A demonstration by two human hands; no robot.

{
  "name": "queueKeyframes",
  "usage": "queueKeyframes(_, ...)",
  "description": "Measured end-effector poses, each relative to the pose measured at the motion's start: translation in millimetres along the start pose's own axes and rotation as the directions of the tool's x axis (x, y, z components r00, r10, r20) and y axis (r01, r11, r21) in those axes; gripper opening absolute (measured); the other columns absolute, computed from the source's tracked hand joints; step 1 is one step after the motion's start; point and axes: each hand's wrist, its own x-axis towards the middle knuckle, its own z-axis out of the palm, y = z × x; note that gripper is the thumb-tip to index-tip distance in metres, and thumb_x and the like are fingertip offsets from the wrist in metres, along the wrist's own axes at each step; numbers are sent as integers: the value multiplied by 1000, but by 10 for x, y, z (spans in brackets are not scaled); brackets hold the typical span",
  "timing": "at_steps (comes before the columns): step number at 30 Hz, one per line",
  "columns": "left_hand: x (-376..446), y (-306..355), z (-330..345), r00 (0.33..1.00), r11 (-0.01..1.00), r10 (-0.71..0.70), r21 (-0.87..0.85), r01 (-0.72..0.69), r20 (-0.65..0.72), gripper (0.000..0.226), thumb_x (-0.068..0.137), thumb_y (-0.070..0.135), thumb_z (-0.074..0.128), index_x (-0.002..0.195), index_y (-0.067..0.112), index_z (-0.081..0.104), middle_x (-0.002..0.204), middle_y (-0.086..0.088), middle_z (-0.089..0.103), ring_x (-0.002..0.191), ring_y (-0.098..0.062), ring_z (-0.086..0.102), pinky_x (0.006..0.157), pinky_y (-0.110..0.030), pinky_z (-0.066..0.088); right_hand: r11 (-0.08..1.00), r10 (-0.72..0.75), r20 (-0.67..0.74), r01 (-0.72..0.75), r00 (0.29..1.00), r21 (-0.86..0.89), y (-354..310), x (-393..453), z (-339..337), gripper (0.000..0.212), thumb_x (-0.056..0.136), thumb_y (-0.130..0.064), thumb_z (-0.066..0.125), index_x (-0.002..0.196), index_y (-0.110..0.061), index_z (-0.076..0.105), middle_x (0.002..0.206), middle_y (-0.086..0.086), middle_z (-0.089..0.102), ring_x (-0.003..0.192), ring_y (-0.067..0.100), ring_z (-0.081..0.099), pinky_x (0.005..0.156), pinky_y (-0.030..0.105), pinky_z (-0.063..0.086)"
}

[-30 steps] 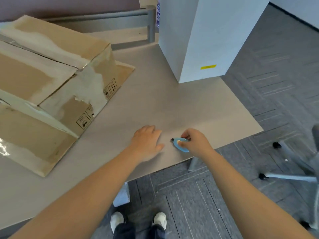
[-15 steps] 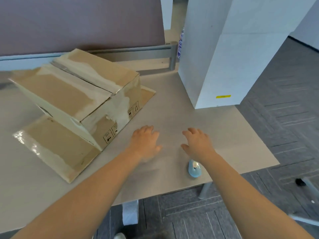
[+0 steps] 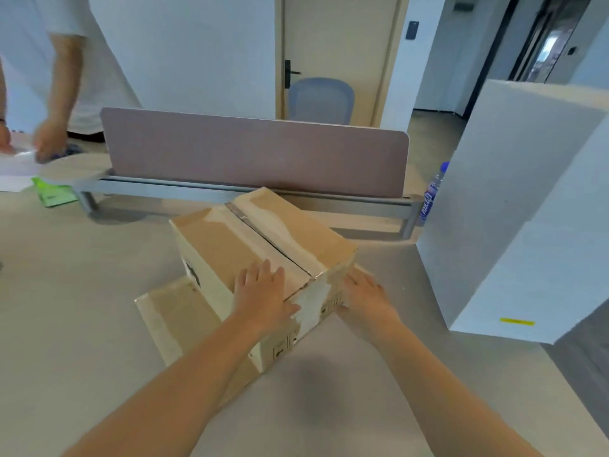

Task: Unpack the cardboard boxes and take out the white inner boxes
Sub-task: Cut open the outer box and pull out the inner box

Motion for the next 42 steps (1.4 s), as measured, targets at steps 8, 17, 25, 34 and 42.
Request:
queueKeyframes(8,87,-549,55,995,996,89,12,-90,41,71,91,59,36,146,18,19,155,-4,16,143,-26,13,116,-43,14,997,-63,-39,61,997,-44,-330,300,38,48,92,-31,48,135,-15,35,137,2,38,132,22,28,106,33,24)
queueKeyframes(17,102,-1161,-5,1000,984,3,-176,2,30,62,85,50,56,133,15,39,137,-2,38,129,-23,31,110,-38,24,981,-190,-20,189,982,-35,-777,560,137,54,90,-38,51,136,-15,37,141,0,37,134,20,29,111,32,18)
queueKeyframes(25,163,-1208,101,992,955,-107,-283,85,-64,67,82,59,53,134,20,39,139,2,41,134,-25,26,111,-49,17,986,-151,26,148,988,70,-883,750,163,47,87,-38,57,125,-12,47,126,3,51,117,24,47,99,35,33)
queueKeyframes(34,141,-1364,208,959,960,-69,-280,-12,-276,92,65,69,-1,111,12,53,111,-2,56,102,-23,52,86,-35,36,989,-142,-6,143,990,28,-988,747,169,48,86,-44,57,124,-15,47,118,0,54,109,21,52,99,37,38)
queueKeyframes(42,128,-1458,140,918,858,-88,-498,-127,-386,67,87,54,26,120,3,54,124,-9,56,109,-28,54,88,-31,36,986,-155,-49,152,987,-63,-1060,778,177,43,87,-45,53,115,-13,52,111,0,56,105,26,56,84,34,42)
